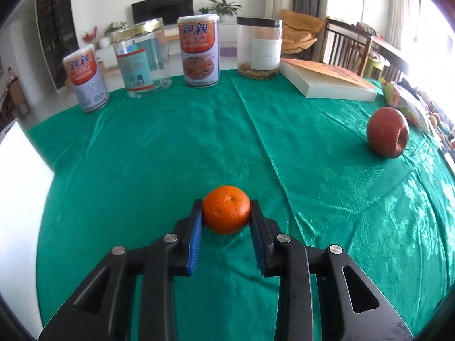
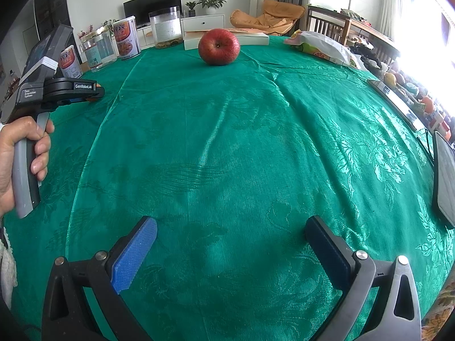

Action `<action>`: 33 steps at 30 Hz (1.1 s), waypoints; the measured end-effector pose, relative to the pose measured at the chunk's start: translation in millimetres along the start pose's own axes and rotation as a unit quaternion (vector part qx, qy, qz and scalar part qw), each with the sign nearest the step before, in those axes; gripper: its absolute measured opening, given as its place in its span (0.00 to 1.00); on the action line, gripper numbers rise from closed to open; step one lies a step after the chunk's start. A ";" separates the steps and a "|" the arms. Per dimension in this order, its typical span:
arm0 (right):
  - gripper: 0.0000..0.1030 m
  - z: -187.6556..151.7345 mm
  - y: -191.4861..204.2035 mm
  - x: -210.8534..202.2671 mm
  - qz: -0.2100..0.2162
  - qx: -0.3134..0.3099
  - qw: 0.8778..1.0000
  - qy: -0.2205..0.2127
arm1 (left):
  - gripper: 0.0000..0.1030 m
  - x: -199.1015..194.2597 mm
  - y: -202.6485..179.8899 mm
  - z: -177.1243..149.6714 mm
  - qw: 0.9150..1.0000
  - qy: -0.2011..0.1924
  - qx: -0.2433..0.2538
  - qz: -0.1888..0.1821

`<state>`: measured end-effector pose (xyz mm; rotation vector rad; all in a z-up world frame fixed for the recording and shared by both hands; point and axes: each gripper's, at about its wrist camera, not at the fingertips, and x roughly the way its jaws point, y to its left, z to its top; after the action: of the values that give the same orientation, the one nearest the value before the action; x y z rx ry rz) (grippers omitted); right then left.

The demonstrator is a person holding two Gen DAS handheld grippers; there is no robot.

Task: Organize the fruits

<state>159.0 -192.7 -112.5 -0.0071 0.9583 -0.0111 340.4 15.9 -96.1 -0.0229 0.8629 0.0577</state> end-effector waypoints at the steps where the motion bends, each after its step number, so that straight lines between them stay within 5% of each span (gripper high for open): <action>1: 1.00 0.0 0.0 0.0 0.000 0.000 1.000 0.000 | 0.30 -10.3 2.2 -5.3 1.000 0.000 -0.007 -0.005; 9: 1.00 0.0 -0.2 -0.1 0.000 0.000 1.000 0.000 | 0.31 -100.8 19.3 -75.0 0.999 0.010 -0.022 -0.040; 16: 1.00 0.1 -0.3 0.1 0.000 0.000 1.000 0.000 | 0.31 -108.4 28.4 -128.6 0.998 0.044 -0.023 -0.027; 19: 1.00 0.0 -0.4 0.1 0.000 0.000 1.000 0.000 | 0.35 -107.9 29.7 -134.5 0.999 0.028 -0.024 -0.011; 24: 1.00 -0.1 -0.3 0.1 0.000 0.000 1.000 0.000 | 0.85 -102.2 27.4 -139.2 0.999 0.023 -0.015 0.016; 27: 1.00 -0.2 -0.3 -0.4 0.000 0.000 1.000 0.000 | 0.97 -98.9 35.4 -140.1 0.999 0.033 -0.032 0.020; 33: 1.00 -0.2 -0.3 -0.4 0.000 0.000 1.000 0.000 | 0.99 -97.1 35.8 -139.1 0.999 0.036 -0.032 0.024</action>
<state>158.6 -193.0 -112.3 -0.0073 0.9580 -0.0119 169.8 41.5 -112.6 -0.0640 0.9343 0.1301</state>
